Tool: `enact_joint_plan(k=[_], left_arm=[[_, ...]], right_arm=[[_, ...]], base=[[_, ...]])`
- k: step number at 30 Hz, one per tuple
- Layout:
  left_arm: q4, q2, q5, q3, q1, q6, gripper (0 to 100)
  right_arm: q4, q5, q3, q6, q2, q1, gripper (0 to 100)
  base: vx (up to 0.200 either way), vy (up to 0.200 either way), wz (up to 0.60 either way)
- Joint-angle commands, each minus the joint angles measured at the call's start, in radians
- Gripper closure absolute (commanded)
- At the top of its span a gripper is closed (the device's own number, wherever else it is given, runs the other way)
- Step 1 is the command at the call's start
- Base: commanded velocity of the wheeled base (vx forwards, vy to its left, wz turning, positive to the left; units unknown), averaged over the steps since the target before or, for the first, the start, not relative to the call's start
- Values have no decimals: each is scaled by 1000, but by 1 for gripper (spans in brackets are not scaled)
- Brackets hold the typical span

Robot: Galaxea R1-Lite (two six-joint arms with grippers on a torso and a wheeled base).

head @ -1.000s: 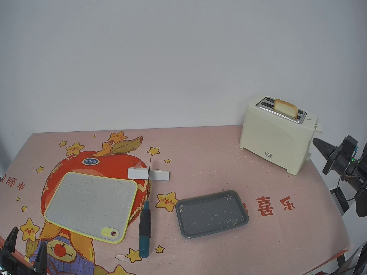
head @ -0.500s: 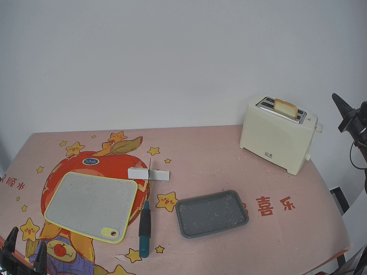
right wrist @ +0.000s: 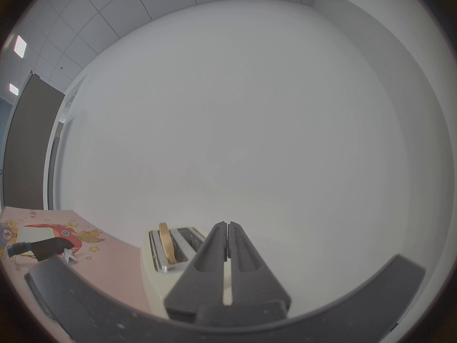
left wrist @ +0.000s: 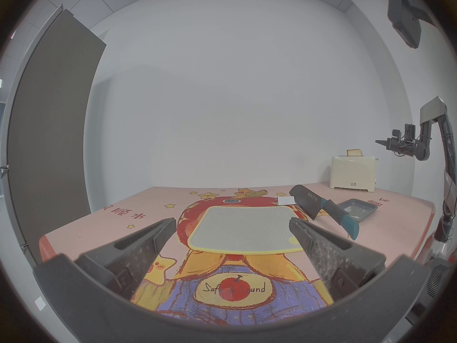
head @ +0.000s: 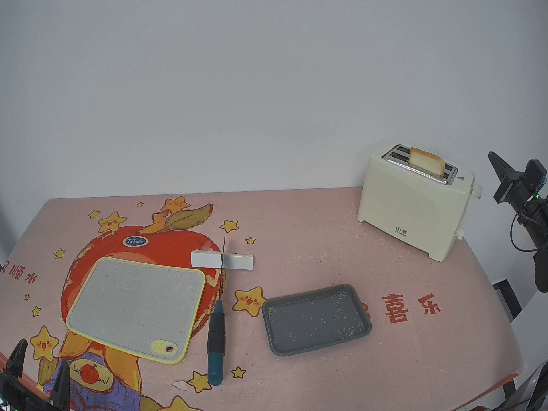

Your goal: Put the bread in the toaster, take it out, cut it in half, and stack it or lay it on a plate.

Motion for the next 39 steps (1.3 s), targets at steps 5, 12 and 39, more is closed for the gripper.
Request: enact_joint_plan(k=[5, 12, 39], left_arm=[[0, -10, 0, 16, 0, 0, 0], [0, -10, 0, 16, 0, 0, 0], [0, -10, 0, 16, 0, 0, 0]], right_arm=[[1, 1, 30, -16, 45, -4, 100], [-2, 9, 56, -66, 80, -9, 100], [12, 21, 116, -94, 88, -10, 100]], base=[[0, 0, 0], [0, 0, 0], [0, 0, 0]])
